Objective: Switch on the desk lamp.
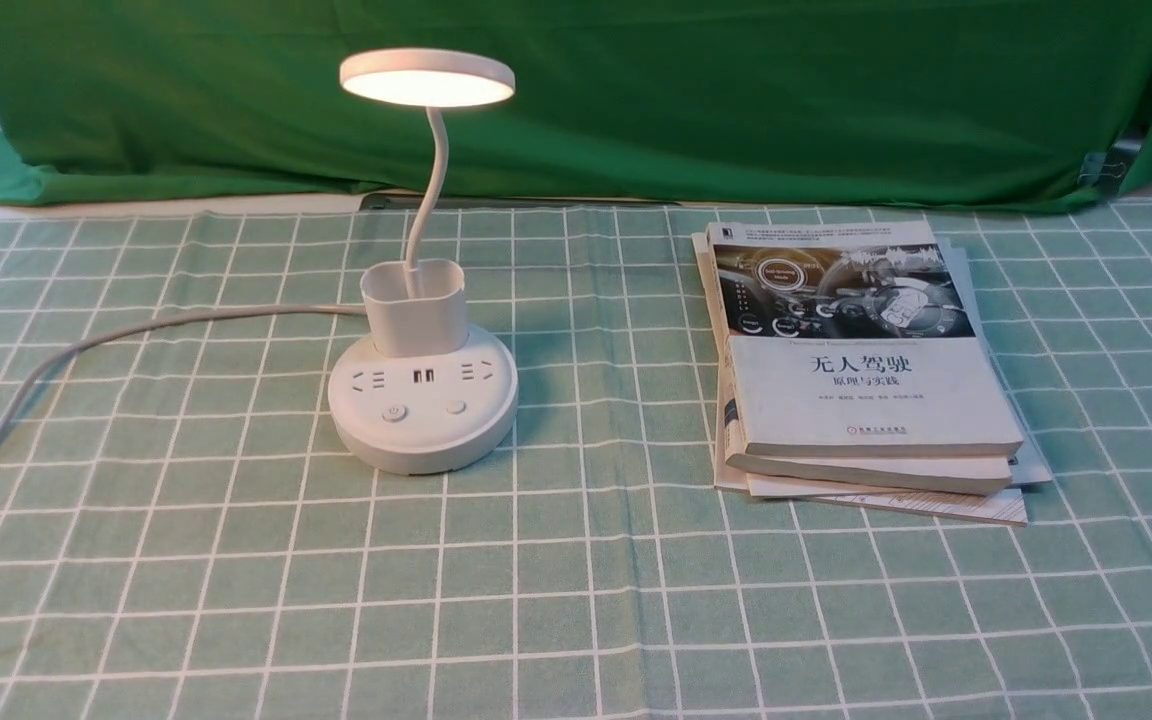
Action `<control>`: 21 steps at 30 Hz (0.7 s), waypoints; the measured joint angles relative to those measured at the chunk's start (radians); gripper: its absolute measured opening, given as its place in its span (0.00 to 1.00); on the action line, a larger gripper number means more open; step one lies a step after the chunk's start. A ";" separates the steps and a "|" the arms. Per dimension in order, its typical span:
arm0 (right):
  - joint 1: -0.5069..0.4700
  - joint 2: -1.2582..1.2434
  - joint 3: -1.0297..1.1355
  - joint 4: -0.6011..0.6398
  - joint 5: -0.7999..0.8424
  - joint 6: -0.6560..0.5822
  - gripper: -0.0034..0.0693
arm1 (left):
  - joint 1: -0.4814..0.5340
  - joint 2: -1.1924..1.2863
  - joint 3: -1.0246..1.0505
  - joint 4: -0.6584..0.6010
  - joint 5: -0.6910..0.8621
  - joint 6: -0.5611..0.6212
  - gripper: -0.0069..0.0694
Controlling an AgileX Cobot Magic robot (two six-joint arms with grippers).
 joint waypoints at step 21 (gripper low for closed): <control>0.000 -0.001 0.000 0.000 0.000 0.000 0.38 | 0.316 -0.220 0.553 0.129 -0.366 -0.072 0.12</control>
